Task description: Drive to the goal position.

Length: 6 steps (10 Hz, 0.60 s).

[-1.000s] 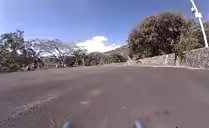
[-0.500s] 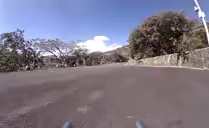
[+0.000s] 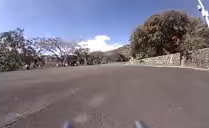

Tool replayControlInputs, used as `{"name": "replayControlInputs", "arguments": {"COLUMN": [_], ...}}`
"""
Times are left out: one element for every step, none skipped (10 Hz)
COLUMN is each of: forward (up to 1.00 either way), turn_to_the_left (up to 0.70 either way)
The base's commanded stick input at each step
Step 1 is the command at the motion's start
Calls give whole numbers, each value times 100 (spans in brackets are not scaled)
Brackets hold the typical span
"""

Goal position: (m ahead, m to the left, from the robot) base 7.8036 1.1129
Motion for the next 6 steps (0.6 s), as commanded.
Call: {"name": "replayControlInputs", "arguments": {"forward": [50, 50, 50, 50, 50, 50], "turn_to_the_left": [0, 0, 0, 0, 0, 0]}}
